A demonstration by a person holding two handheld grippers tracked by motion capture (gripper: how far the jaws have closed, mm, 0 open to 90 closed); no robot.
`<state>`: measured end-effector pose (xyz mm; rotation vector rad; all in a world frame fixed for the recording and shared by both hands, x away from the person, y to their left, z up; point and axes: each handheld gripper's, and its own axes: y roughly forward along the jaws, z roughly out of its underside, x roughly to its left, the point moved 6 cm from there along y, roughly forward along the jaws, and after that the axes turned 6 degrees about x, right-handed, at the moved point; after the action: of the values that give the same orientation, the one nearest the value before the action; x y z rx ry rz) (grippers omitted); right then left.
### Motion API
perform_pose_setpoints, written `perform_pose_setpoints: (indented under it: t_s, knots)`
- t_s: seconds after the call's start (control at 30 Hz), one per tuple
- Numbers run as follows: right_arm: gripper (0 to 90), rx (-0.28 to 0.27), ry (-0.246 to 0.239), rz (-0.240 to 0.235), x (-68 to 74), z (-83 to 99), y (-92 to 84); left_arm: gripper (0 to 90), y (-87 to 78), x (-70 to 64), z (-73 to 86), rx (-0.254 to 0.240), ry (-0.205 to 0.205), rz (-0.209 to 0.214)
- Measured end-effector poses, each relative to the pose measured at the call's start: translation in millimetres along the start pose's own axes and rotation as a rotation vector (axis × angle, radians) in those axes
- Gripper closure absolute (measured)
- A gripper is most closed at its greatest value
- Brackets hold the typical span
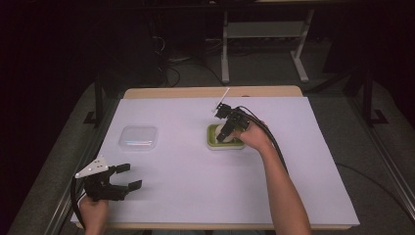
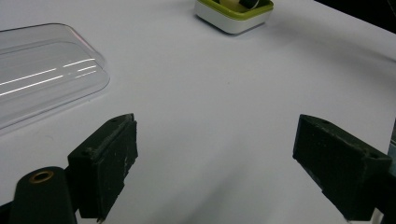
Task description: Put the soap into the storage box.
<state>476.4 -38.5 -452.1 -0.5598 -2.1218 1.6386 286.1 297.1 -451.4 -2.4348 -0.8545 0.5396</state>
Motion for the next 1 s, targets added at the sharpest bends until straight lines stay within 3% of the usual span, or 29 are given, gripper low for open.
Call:
perform_pose_setpoints:
  t_s: [1.0]
  knots:
    - [23.7,0.007,0.001,0.006,-1.4,-0.2,0.8,13.2,0.1,0.2,0.0,-0.001,-0.001,0.003]
